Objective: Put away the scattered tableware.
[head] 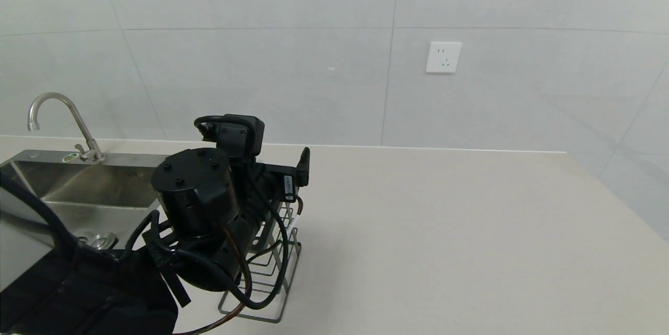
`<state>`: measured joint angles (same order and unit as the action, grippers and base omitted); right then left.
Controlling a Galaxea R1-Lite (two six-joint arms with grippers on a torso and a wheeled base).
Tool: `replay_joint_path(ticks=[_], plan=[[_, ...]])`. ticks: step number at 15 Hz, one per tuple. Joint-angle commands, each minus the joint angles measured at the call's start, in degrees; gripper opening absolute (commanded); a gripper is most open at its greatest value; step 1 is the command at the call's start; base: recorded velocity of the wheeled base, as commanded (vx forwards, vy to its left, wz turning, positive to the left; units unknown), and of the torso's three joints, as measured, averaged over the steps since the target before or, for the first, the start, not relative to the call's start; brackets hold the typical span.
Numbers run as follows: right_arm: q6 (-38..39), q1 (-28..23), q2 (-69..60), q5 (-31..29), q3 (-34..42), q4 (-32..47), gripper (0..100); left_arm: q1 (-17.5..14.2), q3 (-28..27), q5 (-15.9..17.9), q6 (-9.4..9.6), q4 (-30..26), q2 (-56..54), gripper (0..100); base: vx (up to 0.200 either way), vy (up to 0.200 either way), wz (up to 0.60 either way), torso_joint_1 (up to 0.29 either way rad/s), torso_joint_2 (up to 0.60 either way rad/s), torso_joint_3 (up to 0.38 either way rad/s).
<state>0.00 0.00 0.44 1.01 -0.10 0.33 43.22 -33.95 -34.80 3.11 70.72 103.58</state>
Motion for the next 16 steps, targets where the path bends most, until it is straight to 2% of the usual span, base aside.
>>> replay_joint_path(ticks=[1, 3, 4, 5, 8, 9, 11, 12, 13, 14, 16], plan=[[0.0, 0.0, 0.09, 0.04, 0.01, 0.02, 0, -0.15, -1.73, 1.49, 0.76, 0.03, -1.98, 100, 0.0, 0.0, 0.0, 0.0, 0.0, 0.0], [0.0, 0.0, 0.09, 0.04, 0.01, 0.02, 0, -1.73, -4.37, 5.71, 3.92, -0.49, -4.62, 100, 0.0, 0.0, 0.0, 0.0, 0.0, 0.0], [0.0, 0.0, 0.09, 0.04, 0.01, 0.02, 0, -1.73, -4.72, 7.21, 4.45, -0.58, -5.32, 100, 0.0, 0.0, 0.0, 0.0, 0.0, 0.0], [0.0, 0.0, 0.09, 0.04, 0.01, 0.02, 0, -1.73, -4.81, 8.7, 4.8, -1.64, -7.78, 100, 0.0, 0.0, 0.0, 0.0, 0.0, 0.0], [0.0, 0.0, 0.09, 0.04, 0.01, 0.02, 0, -3.66, -4.9, 9.14, 4.1, -6.73, -13.76, 100, 0.0, 0.0, 0.0, 0.0, 0.0, 0.0], [0.0, 0.0, 0.09, 0.04, 0.01, 0.02, 0, -6.13, -4.98, 9.4, 2.78, -9.99, -17.27, 100, 0.0, 0.0, 0.0, 0.0, 0.0, 0.0], [0.0, 0.0, 0.0, 0.04, 0.01, 0.02, 0, -8.06, -4.9, 10.81, -2.14, -15.26, -21.85, 100, 0.0, 0.0, 0.0, 0.0, 0.0, 0.0], [0.0, 0.0, 0.0, 0.04, 0.01, 0.02, 0, -9.47, -4.72, 13.97, -3.81, -18.16, -24.31, 100, 0.0, 0.0, 0.0, 0.0, 0.0, 0.0], [0.0, 0.0, 0.09, 0.04, 0.01, 0.02, 0, -10.87, -4.63, 16.26, -4.08, -19.74, -25.62, 100, 0.0, 0.0, 0.0, 0.0, 0.0, 0.0], [0.0, 0.0, 0.09, 0.04, 0.01, 0.02, 0, -14.65, -4.63, 20.48, -4.43, -22.03, -27.82, 100, 0.0, 0.0, 0.0, 0.0, 0.0, 0.0], [0.0, 0.0, 0.09, 0.04, 0.01, 0.02, 0, -21.24, -3.23, 29.71, -8.82, -26.07, -31.86, 100, 0.0, 0.0, 0.0, 0.0, 0.0, 0.0]])
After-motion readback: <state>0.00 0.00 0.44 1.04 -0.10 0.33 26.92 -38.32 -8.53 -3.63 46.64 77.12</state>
